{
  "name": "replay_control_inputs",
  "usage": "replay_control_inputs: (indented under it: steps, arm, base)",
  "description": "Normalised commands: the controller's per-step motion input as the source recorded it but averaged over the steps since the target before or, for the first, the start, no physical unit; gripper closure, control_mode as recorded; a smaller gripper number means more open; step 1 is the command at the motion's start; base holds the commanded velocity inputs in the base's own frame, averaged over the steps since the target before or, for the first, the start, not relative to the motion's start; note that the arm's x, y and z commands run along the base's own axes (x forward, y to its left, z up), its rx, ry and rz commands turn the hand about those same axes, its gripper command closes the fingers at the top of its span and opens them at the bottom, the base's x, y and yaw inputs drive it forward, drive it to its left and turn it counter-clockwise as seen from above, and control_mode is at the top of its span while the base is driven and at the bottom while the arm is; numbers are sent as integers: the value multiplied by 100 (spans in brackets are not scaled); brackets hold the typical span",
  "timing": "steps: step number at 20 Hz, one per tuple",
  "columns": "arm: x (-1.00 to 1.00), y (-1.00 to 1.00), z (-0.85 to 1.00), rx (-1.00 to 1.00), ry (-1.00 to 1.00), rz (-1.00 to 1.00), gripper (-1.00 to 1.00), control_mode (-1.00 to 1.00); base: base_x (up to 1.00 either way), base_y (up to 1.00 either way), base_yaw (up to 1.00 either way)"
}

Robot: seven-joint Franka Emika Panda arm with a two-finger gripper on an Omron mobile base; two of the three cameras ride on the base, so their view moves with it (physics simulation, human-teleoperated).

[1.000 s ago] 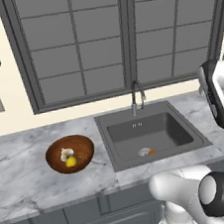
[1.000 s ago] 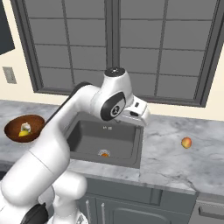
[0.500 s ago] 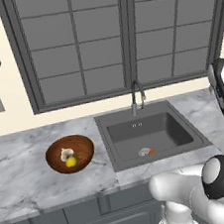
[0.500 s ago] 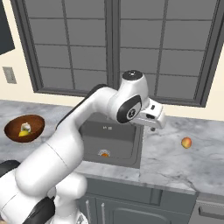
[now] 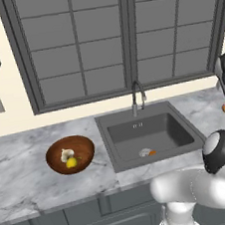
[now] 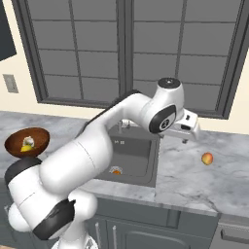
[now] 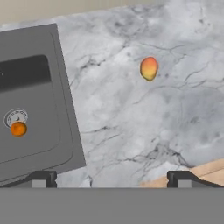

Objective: There is a mixed pile of frozen fruits and vegetables on the counter. Locate all the frozen vegetables and place the items in a bowl on the counter. Take all the frozen fruits and defrost them in a running sink.

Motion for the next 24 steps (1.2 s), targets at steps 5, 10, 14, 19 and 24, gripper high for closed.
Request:
replay_control_inputs:
  steps: [5,10,14,19,24]
  arm:
    - [23,-38,-8,1,9,0,-100,-100]
    - [14,-23,-15,0,11,0,-100,-100]
    - [14,-8,-10,0,3,1,-100,-100]
    - [4,-10,-2,0,-9,8,-100,-100]
    - [-4,-6,0,0,-23,15,-100,-100]
  base:
    - [0,0,0]
    - [0,0,0]
    - [0,0,0]
    - [0,0,0]
    - [0,0,0]
